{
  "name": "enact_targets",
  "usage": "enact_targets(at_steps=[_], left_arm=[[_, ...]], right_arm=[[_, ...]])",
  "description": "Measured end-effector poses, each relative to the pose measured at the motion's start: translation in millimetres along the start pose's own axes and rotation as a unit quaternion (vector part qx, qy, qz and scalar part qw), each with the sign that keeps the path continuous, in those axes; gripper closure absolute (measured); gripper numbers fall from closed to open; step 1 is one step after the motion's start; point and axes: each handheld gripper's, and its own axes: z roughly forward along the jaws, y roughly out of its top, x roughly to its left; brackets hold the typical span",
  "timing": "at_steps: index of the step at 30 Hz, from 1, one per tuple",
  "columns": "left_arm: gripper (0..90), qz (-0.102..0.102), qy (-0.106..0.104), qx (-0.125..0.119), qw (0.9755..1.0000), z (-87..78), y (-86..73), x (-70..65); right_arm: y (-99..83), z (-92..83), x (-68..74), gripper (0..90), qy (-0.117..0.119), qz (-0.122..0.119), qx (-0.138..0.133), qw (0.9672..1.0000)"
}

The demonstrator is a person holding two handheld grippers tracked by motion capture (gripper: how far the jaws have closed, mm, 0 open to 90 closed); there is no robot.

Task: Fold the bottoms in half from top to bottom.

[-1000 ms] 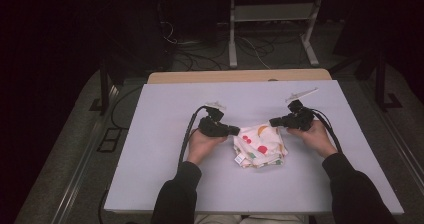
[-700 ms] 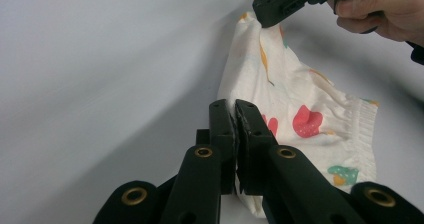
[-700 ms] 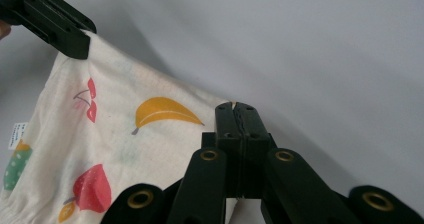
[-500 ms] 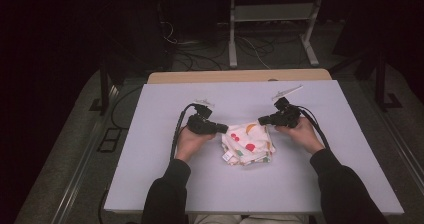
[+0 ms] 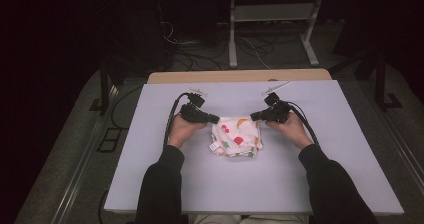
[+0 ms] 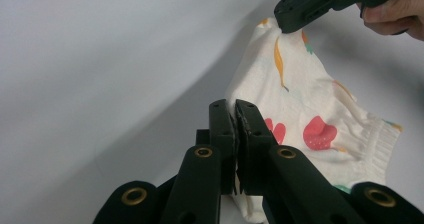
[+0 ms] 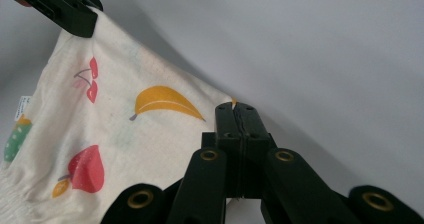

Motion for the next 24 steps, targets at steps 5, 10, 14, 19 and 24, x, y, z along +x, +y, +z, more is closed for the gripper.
enact_targets(at_steps=[5, 10, 14, 19, 24], left_arm=[[85.8, -0.012, 0.007, -0.014, 0.9998, 2.9, 2.3, 5.2], [85.8, -0.022, 0.015, -0.028, 0.9993, 8.6, 2.2, 8.2], [85.8, -0.036, 0.023, -0.038, 0.9983, 13.8, 1.6, 13.1], [85.7, -0.042, 0.027, -0.045, 0.9977, 19.7, 2.5, 17.3], [85.6, -0.056, 0.030, -0.057, 0.9963, 23.2, 2.0, 20.3]], right_arm=[[7.7, 1.5, -1.7, 88.7, -0.017, -0.006, 0.002, 0.9998], [10.9, 1.9, -6.1, 88.7, -0.031, -0.001, -0.005, 0.9995], [12.6, 4.7, -9.7, 88.7, -0.039, 0.001, -0.008, 0.9992], [15.0, 8.9, -14.4, 88.7, -0.050, 0.004, -0.009, 0.9987], [15.6, 11.7, -17.4, 88.7, -0.060, 0.004, -0.007, 0.9981]])
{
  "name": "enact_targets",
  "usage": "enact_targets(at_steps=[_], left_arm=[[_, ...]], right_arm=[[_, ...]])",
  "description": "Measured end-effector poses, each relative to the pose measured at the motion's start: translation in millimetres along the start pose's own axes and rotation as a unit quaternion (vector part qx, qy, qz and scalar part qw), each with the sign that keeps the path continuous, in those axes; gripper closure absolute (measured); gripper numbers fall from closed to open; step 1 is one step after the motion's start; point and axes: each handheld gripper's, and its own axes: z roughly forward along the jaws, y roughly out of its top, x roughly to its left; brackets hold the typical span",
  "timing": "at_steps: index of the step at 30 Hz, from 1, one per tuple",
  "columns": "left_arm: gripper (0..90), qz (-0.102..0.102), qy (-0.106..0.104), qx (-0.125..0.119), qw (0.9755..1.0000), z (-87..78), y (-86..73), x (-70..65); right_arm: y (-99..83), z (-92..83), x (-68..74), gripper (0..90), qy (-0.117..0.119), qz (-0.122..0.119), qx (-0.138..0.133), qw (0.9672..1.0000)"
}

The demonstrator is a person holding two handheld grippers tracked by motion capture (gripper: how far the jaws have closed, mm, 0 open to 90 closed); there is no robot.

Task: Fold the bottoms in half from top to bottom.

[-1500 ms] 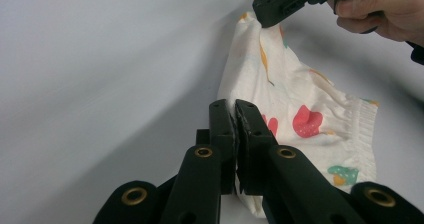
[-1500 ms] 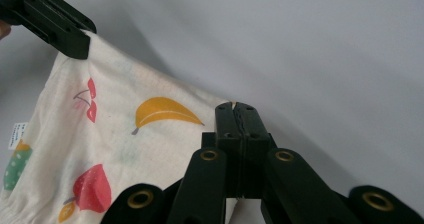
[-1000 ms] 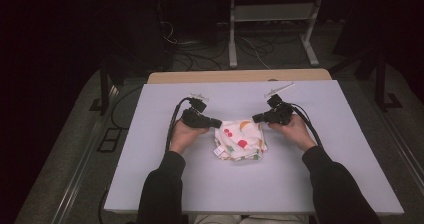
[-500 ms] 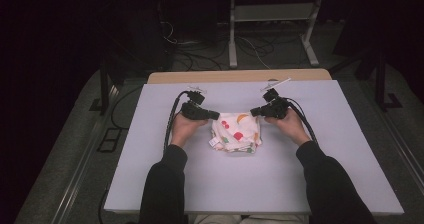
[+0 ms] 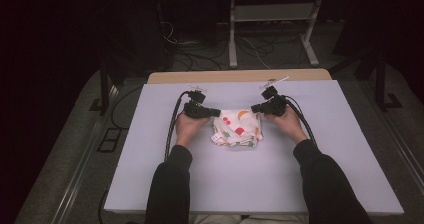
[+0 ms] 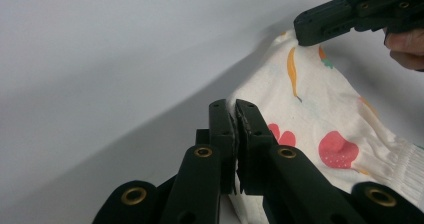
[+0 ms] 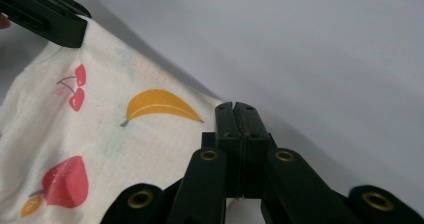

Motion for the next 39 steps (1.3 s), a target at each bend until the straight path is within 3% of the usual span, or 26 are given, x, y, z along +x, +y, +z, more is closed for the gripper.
enact_targets(at_steps=[10, 13, 17, 22, 28, 30, 32, 33, 39], left_arm=[[84.2, -0.006, 0.011, -0.017, 0.9998, 5.8, 1.4, 1.0], [78.0, -0.006, 0.007, -0.021, 0.9997, 6.5, 0.7, 0.5], [52.0, -0.010, 0.032, -0.041, 0.9986, 3.0, -1.3, -1.8], [29.0, -0.017, 0.023, -0.062, 0.9976, -4.5, -3.7, -1.1], [9.7, -0.011, 0.007, -0.065, 0.9978, -11.0, -3.1, -3.1], [1.6, -0.010, 0.000, -0.062, 0.9980, -12.4, -2.7, -4.9], [0.0, 0.000, -0.001, -0.058, 0.9983, -14.8, -2.2, -7.7], [0.0, 0.006, 0.000, -0.060, 0.9981, -16.8, -2.2, -9.3], [0.0, 0.020, 0.006, -0.072, 0.9972, -28.7, -4.1, -14.5]], right_arm=[[0.1, 0.6, -5.4, 88.7, -0.007, 0.013, -0.010, 0.9998], [-0.7, 0.3, -6.7, 87.0, 0.000, 0.028, -0.011, 0.9995], [-3.1, -2.9, -10.7, 75.8, 0.012, 0.045, -0.021, 0.9987], [-7.6, -12.3, -12.8, 50.9, 0.016, 0.041, -0.047, 0.9979], [-10.8, -22.7, -11.5, 26.0, 0.030, 0.035, -0.065, 0.9968], [-11.5, -26.7, -10.1, 11.5, 0.035, 0.029, -0.065, 0.9968], [-11.9, -30.1, -9.4, 7.2, 0.035, 0.026, -0.065, 0.9969], [-12.1, -31.5, -9.1, 0.1, 0.033, 0.026, -0.066, 0.9970], [-16.8, -42.9, -7.1, 0.0, 0.027, 0.027, -0.069, 0.9968]])
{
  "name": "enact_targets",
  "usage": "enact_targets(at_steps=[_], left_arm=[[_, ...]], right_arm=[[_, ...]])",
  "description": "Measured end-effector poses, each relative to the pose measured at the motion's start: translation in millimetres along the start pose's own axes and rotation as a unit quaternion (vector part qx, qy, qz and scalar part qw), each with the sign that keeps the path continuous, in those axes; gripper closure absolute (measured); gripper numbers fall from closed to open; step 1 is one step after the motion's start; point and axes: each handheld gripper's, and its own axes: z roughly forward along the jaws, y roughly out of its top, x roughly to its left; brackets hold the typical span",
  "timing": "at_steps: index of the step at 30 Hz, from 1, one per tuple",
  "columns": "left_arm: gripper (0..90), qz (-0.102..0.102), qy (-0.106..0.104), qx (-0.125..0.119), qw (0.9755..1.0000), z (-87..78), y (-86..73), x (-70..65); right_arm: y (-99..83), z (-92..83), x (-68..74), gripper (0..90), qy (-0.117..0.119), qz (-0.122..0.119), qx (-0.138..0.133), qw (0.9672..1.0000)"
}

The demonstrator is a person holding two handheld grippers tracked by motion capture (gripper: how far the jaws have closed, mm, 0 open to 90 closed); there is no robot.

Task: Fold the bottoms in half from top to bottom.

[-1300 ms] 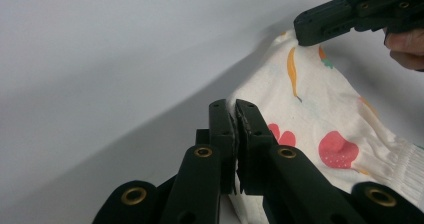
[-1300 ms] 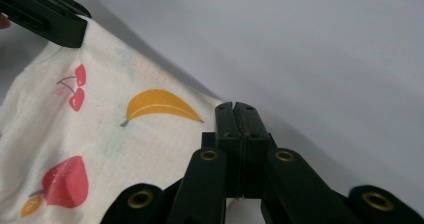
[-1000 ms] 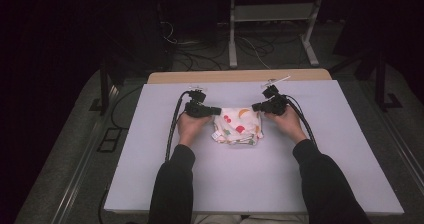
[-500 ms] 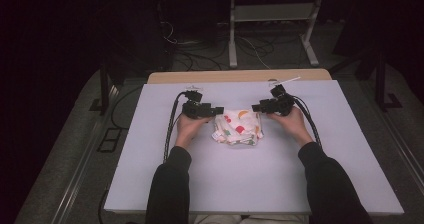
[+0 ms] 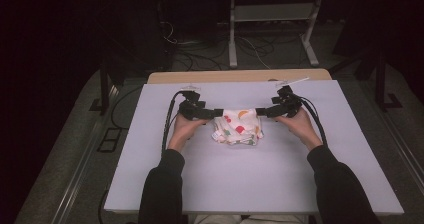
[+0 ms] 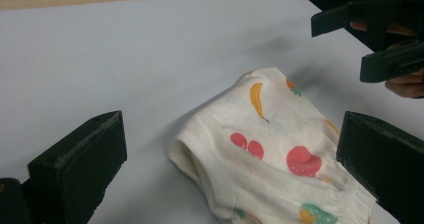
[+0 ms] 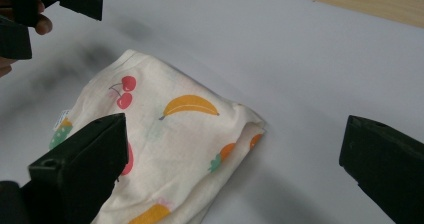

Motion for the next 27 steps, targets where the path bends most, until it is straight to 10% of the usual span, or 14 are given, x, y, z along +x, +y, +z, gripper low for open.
enact_targets(at_steps=[27], left_arm=[[0.0, 0.029, 0.008, -0.044, 0.9986, -56.6, -22.5, -16.4]], right_arm=[[-34.1, -55.2, 13.3, 0.0, -0.004, -0.006, -0.021, 0.9998]])
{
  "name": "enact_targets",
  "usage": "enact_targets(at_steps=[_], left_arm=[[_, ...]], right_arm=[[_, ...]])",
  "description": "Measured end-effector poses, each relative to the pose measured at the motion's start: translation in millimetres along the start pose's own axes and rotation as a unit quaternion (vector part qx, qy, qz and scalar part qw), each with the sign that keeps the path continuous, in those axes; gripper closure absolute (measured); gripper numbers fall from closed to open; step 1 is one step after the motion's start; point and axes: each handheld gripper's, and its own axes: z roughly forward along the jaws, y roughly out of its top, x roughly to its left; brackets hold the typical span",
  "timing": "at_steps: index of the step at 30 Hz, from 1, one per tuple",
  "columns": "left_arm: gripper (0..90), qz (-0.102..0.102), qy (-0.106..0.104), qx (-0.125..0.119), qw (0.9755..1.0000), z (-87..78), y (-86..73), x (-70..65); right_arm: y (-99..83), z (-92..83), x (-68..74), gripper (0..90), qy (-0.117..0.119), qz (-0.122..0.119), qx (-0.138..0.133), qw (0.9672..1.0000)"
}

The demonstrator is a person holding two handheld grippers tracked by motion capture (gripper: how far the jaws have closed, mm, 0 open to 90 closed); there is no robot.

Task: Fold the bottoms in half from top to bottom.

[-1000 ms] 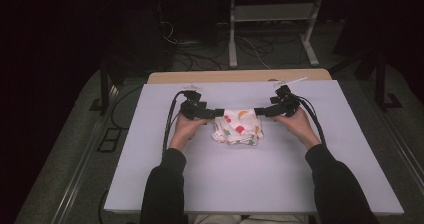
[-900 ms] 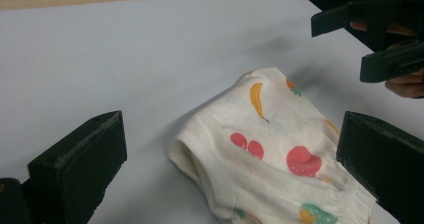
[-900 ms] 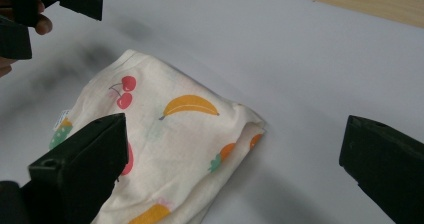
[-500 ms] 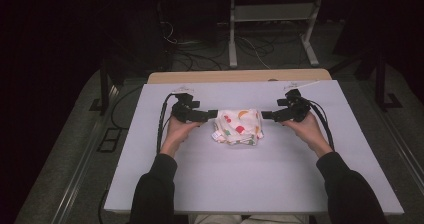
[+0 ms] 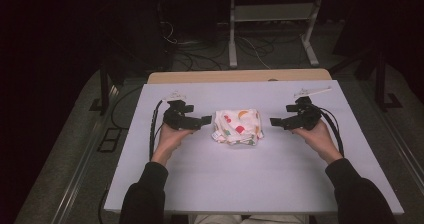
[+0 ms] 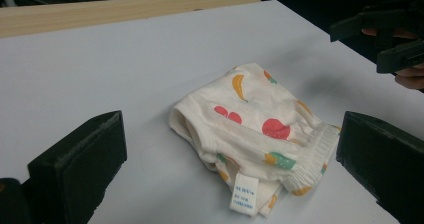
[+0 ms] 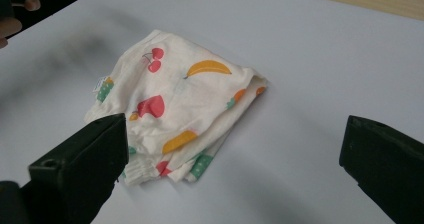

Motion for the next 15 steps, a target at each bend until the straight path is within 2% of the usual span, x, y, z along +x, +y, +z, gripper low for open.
enact_targets(at_steps=[8, 10, 15], left_arm=[[0.0, 0.010, 0.007, -0.012, 0.9999, -12.9, -10.3, -5.3], [0.0, 0.012, 0.014, -0.015, 0.9997, -16.7, -14.2, -6.8], [0.0, 0.015, 0.015, -0.021, 0.9995, -27.2, -24.1, -11.5]], right_arm=[[-15.2, -16.1, 0.7, 0.0, 0.001, 0.007, -0.014, 0.9999], [-19.4, -20.8, 1.2, 0.0, 0.000, 0.007, -0.017, 0.9998], [-30.5, -32.6, 4.2, 0.0, -0.006, 0.001, -0.023, 0.9997]])
